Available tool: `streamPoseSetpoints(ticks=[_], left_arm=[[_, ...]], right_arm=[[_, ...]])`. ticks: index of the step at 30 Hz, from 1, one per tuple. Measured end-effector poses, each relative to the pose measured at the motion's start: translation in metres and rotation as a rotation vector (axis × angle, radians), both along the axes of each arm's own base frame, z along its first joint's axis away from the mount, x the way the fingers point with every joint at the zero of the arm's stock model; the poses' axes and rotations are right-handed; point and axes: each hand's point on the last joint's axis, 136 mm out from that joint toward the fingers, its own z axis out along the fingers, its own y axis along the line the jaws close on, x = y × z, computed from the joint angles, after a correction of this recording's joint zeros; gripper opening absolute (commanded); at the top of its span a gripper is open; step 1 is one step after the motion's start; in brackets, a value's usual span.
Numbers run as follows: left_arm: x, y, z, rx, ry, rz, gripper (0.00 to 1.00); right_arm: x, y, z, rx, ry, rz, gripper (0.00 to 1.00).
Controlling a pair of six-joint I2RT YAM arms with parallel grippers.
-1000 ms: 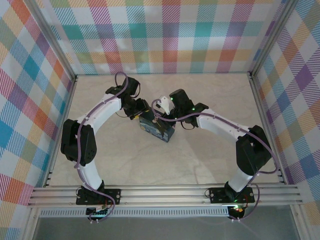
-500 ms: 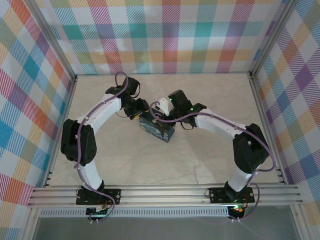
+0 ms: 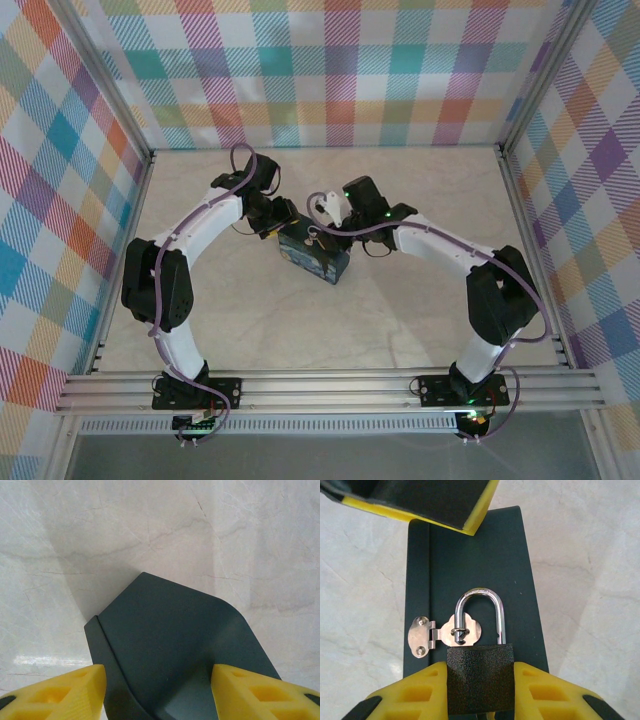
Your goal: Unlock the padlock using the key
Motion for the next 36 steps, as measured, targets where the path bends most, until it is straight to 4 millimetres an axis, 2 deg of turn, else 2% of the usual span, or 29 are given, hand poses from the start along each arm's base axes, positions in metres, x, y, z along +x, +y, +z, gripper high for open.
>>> streamPoseSetpoints(ticks=[8,13,21,25,29,32,34,36], left_arm=[[0.000,-0.004,0.000,-0.017,-0.004,-0.027,0.57],[-0.002,-0.008,-0.001,-0.037,0.002,-0.037,0.57],[-0.003,-0.008,-0.001,-0.040,0.004,-0.042,0.58],[-0.003,-0.006,0.001,-0.028,0.002,-0.050,0.62],[-0.005,-0.004,0.006,-0.014,0.014,-0.060,0.66],[-0.001,-0.004,0.017,-0.015,-0.007,-0.071,0.67],[0.003,-0.004,0.025,-0.017,-0.026,-0.072,0.67],[0.005,-0.002,0.028,-0.012,-0.037,-0.068,0.67]], right_arm=[[-0.002,0.001,0.011,0.162,0.185,-0.060,0.17],[-0.001,0.009,0.007,0.209,0.245,-0.066,0.16],[0.003,0.011,0.007,0.236,0.274,-0.096,0.15],[0.011,0.007,0.013,0.261,0.266,-0.135,0.16],[0.022,-0.011,0.033,0.283,0.219,-0.199,0.16],[0.031,-0.037,0.048,0.301,0.174,-0.272,0.16],[0.035,-0.059,0.050,0.298,0.154,-0.333,0.17],[0.040,-0.082,0.043,0.278,0.144,-0.405,0.17]])
